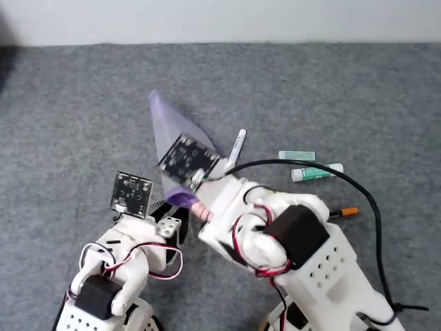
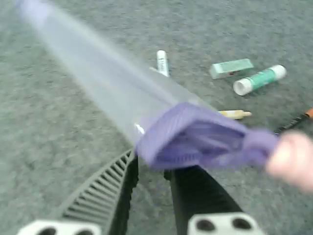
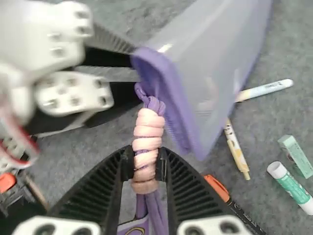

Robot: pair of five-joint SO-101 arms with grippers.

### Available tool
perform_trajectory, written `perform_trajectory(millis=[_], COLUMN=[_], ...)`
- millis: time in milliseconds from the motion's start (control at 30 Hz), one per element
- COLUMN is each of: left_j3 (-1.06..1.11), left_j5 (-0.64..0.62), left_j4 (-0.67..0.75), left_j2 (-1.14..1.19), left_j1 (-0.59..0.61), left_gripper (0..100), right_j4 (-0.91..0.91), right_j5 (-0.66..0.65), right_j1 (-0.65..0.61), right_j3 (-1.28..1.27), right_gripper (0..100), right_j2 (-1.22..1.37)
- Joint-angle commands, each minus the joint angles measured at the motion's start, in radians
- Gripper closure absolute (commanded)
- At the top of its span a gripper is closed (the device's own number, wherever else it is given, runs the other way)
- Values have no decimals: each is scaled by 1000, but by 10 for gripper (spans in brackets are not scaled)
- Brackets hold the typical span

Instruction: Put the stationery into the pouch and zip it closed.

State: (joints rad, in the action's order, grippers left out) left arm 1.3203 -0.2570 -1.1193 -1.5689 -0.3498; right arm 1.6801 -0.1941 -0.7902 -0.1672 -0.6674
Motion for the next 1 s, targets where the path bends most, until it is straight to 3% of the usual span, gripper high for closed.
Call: perform_trajectory(millis=[0,300,500,800,967], left_j3=[-88,-220,-326,-418,-410], left_j5=[-3,120,133,132,138], left_j4=[-25,-204,-304,-311,-308], left_j2=[-11,-11,-11,-11,-8], left_j1=[5,11,11,12,94], left_gripper=[906,905,905,905,905], right_j4=[-44,-65,-94,-91,-84], right_j5=[-8,-11,-9,-11,-11], right_j1=[41,42,44,44,42], right_j3=[0,-2,0,0,0], right_gripper=[991,991,991,991,991], right_j2=[-22,-15,-16,-21,-25])
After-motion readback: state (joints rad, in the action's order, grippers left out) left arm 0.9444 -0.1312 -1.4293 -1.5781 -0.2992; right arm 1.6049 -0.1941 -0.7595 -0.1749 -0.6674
